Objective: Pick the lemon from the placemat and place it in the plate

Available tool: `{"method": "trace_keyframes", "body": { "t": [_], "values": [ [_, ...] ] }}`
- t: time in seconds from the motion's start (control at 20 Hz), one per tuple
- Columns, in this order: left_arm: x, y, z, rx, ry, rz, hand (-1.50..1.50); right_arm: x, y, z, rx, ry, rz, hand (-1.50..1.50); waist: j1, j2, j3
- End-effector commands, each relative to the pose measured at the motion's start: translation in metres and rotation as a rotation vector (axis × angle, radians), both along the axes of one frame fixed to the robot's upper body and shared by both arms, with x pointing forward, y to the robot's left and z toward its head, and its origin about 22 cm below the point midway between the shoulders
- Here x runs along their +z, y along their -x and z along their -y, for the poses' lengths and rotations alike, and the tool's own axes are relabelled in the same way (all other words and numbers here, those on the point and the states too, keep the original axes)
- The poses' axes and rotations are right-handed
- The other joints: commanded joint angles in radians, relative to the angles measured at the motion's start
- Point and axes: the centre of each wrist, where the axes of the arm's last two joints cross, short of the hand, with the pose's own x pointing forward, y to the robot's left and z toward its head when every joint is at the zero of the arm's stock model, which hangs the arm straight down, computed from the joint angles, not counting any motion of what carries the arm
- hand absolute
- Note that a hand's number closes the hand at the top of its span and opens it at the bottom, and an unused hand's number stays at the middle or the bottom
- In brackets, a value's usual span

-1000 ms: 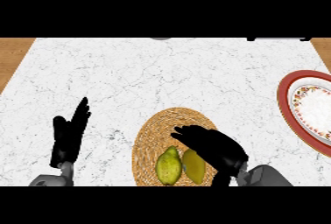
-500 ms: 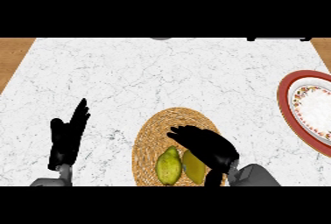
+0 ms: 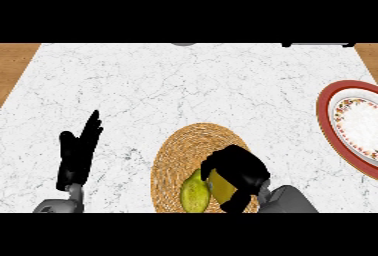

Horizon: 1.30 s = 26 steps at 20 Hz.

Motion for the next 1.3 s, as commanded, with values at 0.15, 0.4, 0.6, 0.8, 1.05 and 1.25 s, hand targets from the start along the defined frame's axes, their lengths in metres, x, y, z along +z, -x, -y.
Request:
{"method": "trace_keyframes", "body": {
  "t": [0.15,0.4,0.6,0.8,1.05,1.25],
  "values": [
    [-0.011,-0.005,0.002,-0.001,0.018,-0.011,0.0,-0.006,-0.002,0.004,-0.032,-0.023,0.132,1.5,-0.001,0.002,0.0],
    [-0.001,0.005,0.008,-0.008,-0.012,0.007,0.0,0.008,-0.026,0.05,-0.364,-0.035,0.258,1.5,-0.007,0.001,0.001],
    [-0.009,0.006,0.0,0.012,0.017,0.0,0.0,0.02,-0.052,0.133,-0.775,0.036,0.273,1.5,-0.02,0.008,0.001],
    [-0.005,0.009,-0.005,0.015,-0.001,-0.001,0.0,0.055,-0.047,0.17,-0.846,0.016,0.422,1.5,-0.012,-0.001,0.0],
    [-0.008,0.012,-0.006,-0.001,0.004,0.01,0.0,0.088,-0.047,0.17,-1.005,-0.142,0.601,1.5,-0.008,-0.002,0.0],
    [0.003,0.009,-0.017,0.01,0.001,0.005,0.0,0.116,-0.034,0.2,-1.091,-0.132,0.7,1.5,-0.006,-0.001,0.0]
  ]
}}
